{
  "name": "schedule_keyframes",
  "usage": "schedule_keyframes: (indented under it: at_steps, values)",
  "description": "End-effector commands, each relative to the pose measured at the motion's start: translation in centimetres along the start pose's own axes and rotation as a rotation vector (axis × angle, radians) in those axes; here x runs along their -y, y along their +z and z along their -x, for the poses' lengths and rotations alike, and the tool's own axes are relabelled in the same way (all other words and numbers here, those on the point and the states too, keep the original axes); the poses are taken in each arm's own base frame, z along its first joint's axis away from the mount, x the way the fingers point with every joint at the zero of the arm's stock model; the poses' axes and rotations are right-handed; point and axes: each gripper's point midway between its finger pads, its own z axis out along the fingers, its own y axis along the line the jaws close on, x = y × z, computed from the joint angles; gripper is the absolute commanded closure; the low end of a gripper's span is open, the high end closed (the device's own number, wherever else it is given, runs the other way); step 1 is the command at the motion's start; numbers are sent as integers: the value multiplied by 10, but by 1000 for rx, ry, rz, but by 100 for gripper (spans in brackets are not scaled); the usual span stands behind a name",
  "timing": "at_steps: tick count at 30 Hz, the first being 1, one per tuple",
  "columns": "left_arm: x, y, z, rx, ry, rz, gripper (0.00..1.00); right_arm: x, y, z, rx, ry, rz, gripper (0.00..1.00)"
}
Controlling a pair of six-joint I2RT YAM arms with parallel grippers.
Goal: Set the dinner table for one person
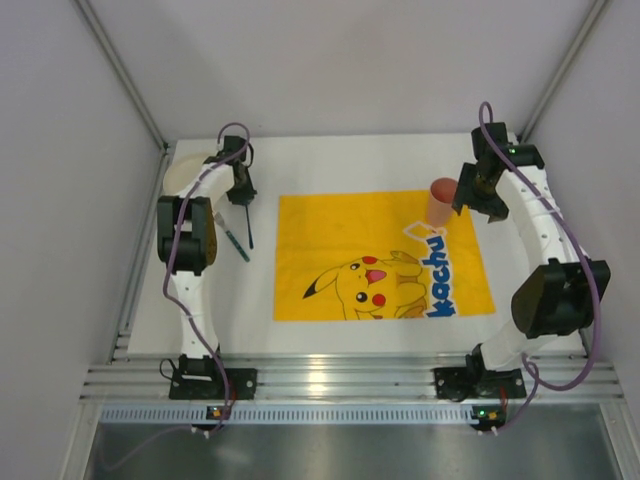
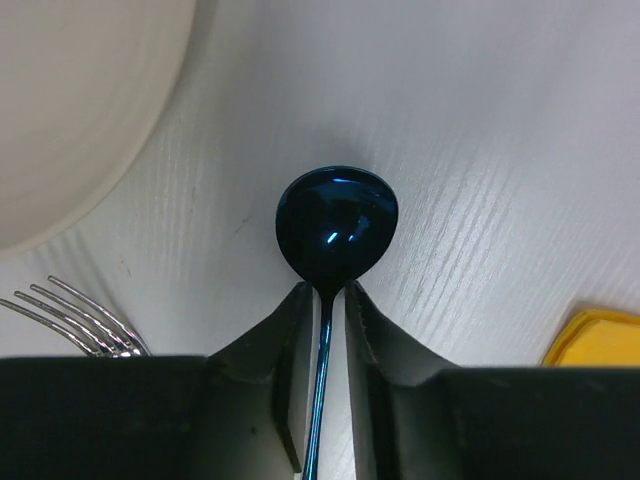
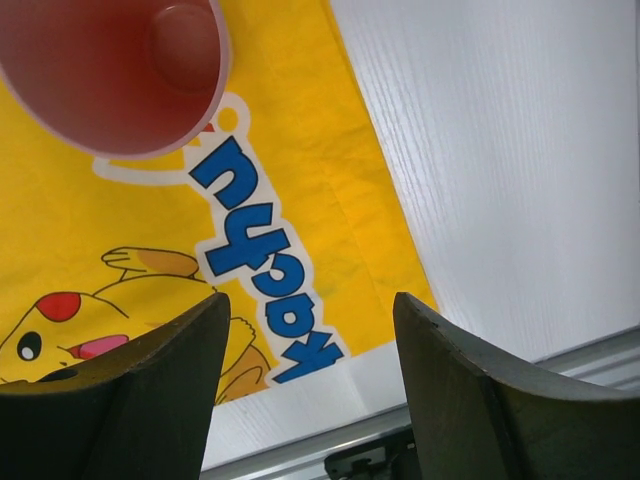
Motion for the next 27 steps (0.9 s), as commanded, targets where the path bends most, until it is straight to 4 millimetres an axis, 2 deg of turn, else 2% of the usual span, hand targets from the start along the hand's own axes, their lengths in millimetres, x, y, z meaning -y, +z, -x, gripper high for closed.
schedule_keyframes:
  at_steps: [1, 2, 5, 7, 9, 12, 14, 15, 16, 17, 19, 23, 24, 25, 26, 27]
  values:
    - [-4, 20, -29, -83, -10, 14, 78, 6, -22, 13, 81, -6, -8, 33]
    - [-7, 22, -39, -102, -6, 23, 85, 6, -22, 13, 79, -4, -7, 33]
    - [-10, 24, -50, -117, -5, 22, 97, 5, -27, 19, 91, -2, -5, 34]
    - [-8, 21, -51, -123, -4, 10, 100, 5, -31, 21, 101, -1, 5, 34]
    - [-4, 13, -44, -115, -18, -6, 100, 2, -34, 22, 110, 2, 29, 34]
    - [12, -16, -13, -53, -73, -73, 100, -13, -39, 21, 118, -3, 101, 32]
    - [26, -45, 16, 10, -100, -127, 100, -31, -45, 21, 129, -23, 179, 29]
    - [35, -56, 22, 24, -113, -149, 100, -38, -51, 21, 142, -35, 205, 25]
    - [55, -91, 38, 62, -111, -201, 100, -68, -65, 16, 175, -93, 288, 20]
    - [55, -95, 40, 61, -111, -201, 100, -70, -66, 19, 189, -91, 295, 20]
    - [76, -120, 40, 72, -118, -245, 100, -87, -75, 15, 212, -108, 363, 13]
    - [125, -179, 29, 92, -77, -319, 100, -138, -92, -4, 181, -115, 587, 3]
    - [146, -195, 14, 76, -66, -346, 100, -148, -92, -8, 158, -97, 625, 2]
    - [156, -211, 11, 84, -70, -378, 100, -156, -88, -17, 131, -97, 653, 2]
    - [167, -221, 4, 74, -72, -406, 100, -172, -94, -20, 133, -104, 717, 3]
    - [188, -235, -11, 53, -74, -448, 100, -178, -90, -28, 109, -93, 733, 4]
